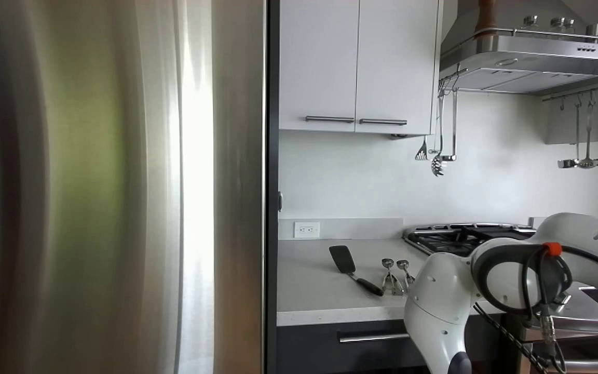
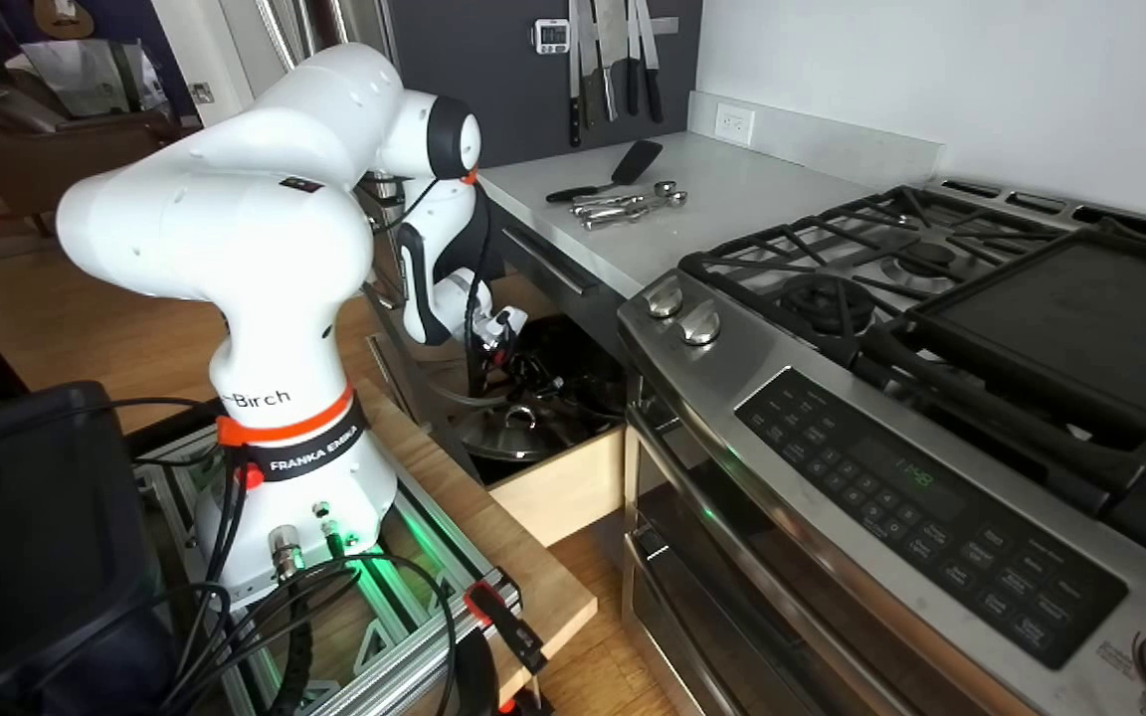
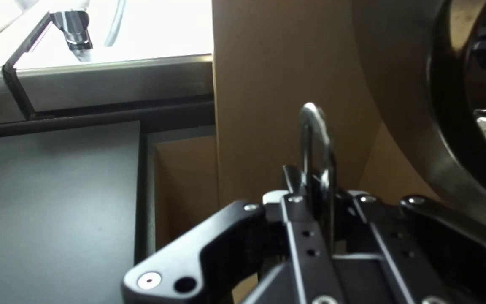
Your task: Pick up the silver pot from the open drawer and place it on the bottom left cooker on the hob of the stove
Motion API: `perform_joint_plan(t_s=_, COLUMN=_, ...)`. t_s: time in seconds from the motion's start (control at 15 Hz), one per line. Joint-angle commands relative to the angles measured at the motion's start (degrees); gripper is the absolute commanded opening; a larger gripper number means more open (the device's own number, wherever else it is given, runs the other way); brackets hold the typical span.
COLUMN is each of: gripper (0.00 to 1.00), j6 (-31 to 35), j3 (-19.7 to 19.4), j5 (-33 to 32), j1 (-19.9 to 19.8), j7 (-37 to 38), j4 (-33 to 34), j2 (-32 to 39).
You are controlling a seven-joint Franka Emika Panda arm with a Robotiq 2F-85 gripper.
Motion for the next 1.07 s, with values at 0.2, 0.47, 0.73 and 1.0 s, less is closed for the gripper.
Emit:
perform_joint_plan(t_s=0.2, gripper=0.02, j6=2.1, j3=-0.3, j5=-2.9, j1=-2.5, j7=2.1, j4=0.7, j2=2.4)
perform_joint_plan(t_s=0.47, gripper=0.03, j6=2.5, j3=-0.3, j5=-4.4, j1=-2.8, j7=1.6, j4=2.1, j2=4.0)
perform_joint_plan(t_s=0.73, gripper=0.49, j6=2.3, j3=-0.3, j5=-5.6, j1=-2.9, j7=1.3, j4=4.0, j2=5.2)
perform_joint_plan(t_s=1.0, gripper=0.71, j6=2.1, j3=-0.1, j5=-5.7, j1=-3.0, j7=1.2, j4=4.8, j2=5.5)
